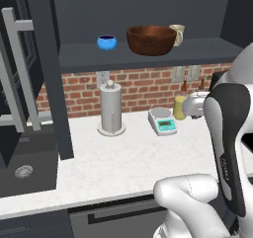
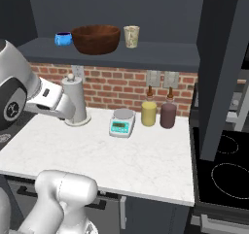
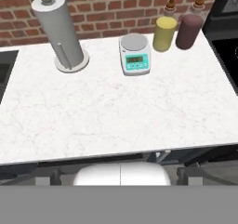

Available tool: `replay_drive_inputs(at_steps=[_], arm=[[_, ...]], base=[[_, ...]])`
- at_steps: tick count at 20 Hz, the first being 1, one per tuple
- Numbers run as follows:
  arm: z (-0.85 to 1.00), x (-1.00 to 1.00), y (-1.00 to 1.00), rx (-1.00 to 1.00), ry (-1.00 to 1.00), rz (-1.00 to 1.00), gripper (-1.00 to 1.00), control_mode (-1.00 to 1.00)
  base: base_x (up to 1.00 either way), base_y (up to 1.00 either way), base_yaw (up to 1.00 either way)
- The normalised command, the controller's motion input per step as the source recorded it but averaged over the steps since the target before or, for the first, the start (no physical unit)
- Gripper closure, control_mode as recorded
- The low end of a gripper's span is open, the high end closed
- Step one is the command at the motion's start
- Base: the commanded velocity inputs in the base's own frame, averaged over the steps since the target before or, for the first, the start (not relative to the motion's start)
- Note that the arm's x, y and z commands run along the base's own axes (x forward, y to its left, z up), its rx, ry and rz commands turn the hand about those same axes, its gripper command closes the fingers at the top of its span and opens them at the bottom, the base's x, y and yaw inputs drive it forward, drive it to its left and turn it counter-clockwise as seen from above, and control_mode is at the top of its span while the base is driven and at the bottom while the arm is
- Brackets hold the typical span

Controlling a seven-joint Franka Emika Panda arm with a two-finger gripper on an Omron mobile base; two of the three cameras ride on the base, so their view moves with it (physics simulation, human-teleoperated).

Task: Gather all objects into one cabinet and sort the glasses and bowls to opposite sides.

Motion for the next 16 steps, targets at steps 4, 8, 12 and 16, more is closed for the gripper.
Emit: replay_drive_inputs(at_steps=[4,8,12,16], arm=[[0.07,0.0,0.0,0.01,0.11,0.0,-1.0,-1.0],[0.0,-0.02,0.0,0.0,0.12,0.01,-1.0,-1.0],[-0.12,-0.1,0.0,0.0,0.05,0.02,-1.0,-1.0],[-0.13,-0.11,0.0,0.0,0.01,0.01,-1.0,-1.0]], base=[[0.0,0.0,0.0],[0.0,0.0,0.0],[0.0,0.0,0.0],[0.0,0.0,0.0]])
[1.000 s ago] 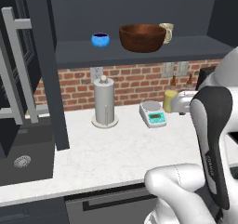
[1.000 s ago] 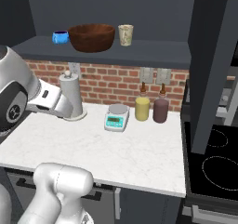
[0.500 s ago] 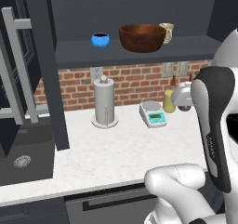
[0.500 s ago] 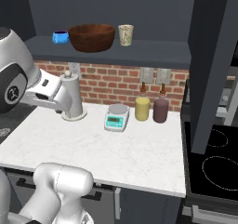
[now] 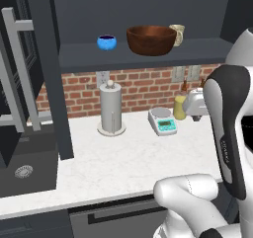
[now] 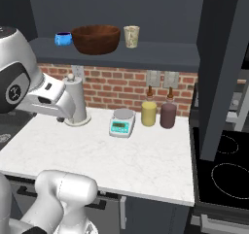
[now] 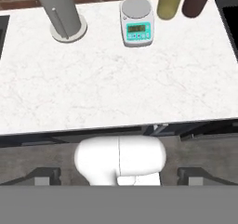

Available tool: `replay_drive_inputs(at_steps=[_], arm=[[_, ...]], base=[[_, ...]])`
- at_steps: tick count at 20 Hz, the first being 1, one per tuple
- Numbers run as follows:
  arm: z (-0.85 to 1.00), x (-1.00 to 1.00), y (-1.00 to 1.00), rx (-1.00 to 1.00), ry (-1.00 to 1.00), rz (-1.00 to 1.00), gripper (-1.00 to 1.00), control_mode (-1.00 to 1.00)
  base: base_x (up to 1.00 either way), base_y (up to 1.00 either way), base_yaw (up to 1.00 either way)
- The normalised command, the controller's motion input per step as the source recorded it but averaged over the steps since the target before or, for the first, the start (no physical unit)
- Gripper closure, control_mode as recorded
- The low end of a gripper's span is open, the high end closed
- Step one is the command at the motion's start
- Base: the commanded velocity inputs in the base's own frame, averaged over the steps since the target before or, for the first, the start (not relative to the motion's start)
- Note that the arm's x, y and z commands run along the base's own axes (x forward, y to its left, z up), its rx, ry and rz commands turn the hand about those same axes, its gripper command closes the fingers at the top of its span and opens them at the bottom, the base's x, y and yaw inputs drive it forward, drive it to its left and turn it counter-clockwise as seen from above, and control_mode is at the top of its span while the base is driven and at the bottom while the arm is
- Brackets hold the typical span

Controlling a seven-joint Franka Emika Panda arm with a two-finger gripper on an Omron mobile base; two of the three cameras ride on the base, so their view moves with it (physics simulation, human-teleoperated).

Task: Gather all objects into one cabinet and sort the glasses and bowls to opposite sides.

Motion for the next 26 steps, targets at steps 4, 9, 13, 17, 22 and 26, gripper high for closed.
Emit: replay_drive_inputs(at_steps=[4,9,13,17,22,26], arm=[[-0.16,-0.09,0.03,0.0,0.0,0.0,-1.0,-1.0],[0.0,0.0,0.0,0.0,0.0,0.0,-1.0,1.0],[0.0,0.0,0.0,0.0,0.0,0.0,-1.0,1.0],[0.0,0.0,0.0,0.0,0.0,0.0,-1.0,1.0],[0.0,0.0,0.0,0.0,0.0,0.0,-1.0,1.0],[0.0,0.0,0.0,0.0,0.0,0.0,-1.0,1.0]], base=[[0.0,0.0,0.0],[-0.26,0.0,0.03],[-0.94,0.0,0.22],[-1.0,0.0,0.36],[-0.71,0.01,0.43],[-0.42,0.08,0.51]])
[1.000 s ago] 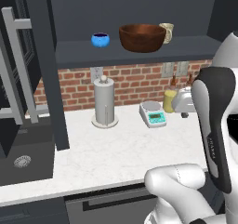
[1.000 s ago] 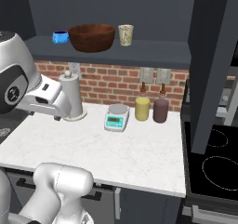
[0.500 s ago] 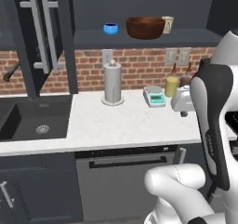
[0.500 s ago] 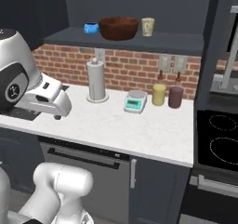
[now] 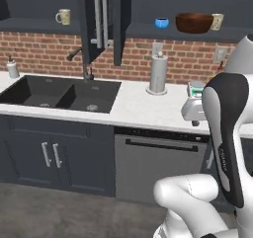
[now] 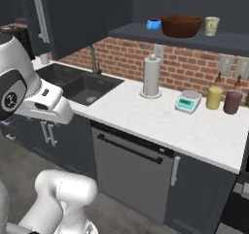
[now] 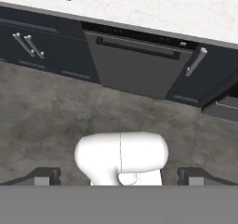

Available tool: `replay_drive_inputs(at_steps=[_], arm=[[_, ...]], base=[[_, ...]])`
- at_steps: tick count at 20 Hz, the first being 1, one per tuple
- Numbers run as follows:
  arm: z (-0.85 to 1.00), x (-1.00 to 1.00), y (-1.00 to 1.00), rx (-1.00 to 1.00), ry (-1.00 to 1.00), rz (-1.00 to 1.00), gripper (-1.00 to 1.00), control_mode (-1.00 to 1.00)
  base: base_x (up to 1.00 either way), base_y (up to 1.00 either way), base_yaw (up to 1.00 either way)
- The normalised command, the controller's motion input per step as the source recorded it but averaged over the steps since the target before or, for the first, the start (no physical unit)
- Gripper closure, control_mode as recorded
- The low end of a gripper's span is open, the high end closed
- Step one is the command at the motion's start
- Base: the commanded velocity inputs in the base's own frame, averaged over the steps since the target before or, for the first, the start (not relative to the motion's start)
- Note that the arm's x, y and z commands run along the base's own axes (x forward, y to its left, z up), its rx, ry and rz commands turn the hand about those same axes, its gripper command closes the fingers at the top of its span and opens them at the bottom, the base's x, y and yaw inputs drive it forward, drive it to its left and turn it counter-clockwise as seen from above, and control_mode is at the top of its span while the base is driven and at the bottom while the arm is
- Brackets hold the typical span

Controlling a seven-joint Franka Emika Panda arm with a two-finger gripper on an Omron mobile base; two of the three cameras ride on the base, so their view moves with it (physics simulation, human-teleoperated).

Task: Gather all objects into one cabinet and sort the glasses and bowls to opposite sides.

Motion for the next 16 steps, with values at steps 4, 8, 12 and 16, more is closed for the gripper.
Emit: replay_drive_inputs(at_steps=[4,8,12,16], arm=[[0.0,0.0,0.0,0.0,0.0,0.0,-1.0,1.0],[0.0,0.0,0.0,0.0,0.0,0.0,-1.0,1.0],[0.0,0.0,0.0,0.0,0.0,0.0,-1.0,1.0],[0.0,0.0,0.0,0.0,0.0,0.0,-1.0,1.0]], base=[[-0.23,0.09,0.5],[-0.14,0.44,0.37],[-0.01,1.0,0.11],[0.19,1.0,0.0]])
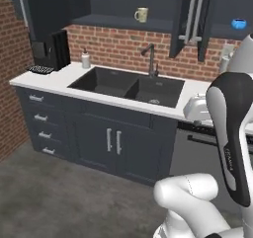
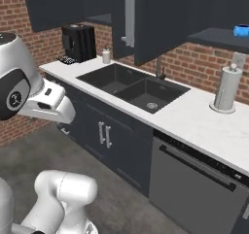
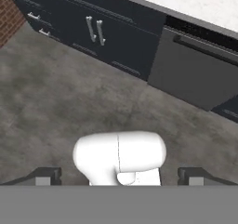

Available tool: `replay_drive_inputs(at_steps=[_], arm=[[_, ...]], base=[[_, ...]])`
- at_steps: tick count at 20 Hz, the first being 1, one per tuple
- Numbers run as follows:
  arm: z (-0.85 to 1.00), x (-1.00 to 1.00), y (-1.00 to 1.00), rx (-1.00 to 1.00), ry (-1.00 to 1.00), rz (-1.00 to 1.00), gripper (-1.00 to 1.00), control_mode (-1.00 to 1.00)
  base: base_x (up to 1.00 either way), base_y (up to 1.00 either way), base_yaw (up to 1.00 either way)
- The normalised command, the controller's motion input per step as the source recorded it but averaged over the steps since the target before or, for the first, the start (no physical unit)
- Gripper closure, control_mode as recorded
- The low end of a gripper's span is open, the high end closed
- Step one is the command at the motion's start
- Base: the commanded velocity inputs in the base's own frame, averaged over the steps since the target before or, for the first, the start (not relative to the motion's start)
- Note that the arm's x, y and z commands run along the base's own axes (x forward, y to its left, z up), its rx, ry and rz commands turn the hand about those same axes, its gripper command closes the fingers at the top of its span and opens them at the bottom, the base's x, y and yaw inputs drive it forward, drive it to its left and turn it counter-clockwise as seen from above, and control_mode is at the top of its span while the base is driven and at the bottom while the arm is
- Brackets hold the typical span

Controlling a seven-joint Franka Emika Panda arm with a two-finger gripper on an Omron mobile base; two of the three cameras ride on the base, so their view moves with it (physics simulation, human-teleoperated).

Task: Gather all objects into one cabinet and sort the glasses and bowls to opposite sides.

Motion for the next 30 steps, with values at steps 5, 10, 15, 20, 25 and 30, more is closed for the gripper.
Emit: replay_drive_inputs(at_steps=[5,10,15,20,25,30], arm=[[0.0,0.0,0.0,0.0,0.0,0.0,-1.0,1.0],[0.0,0.0,0.0,0.0,0.0,0.0,-1.0,1.0],[0.0,0.0,0.0,0.0,0.0,0.0,-1.0,1.0],[0.0,0.0,0.0,0.0,0.0,0.0,-1.0,1.0],[0.0,0.0,0.0,0.0,0.0,0.0,-1.0,1.0],[0.0,0.0,0.0,0.0,0.0,0.0,-1.0,1.0]], base=[[0.52,1.0,-0.02],[0.79,1.0,-0.21],[0.56,0.66,-0.5],[0.54,0.65,-0.51],[0.55,0.61,-0.5],[0.55,0.3,-0.43]])
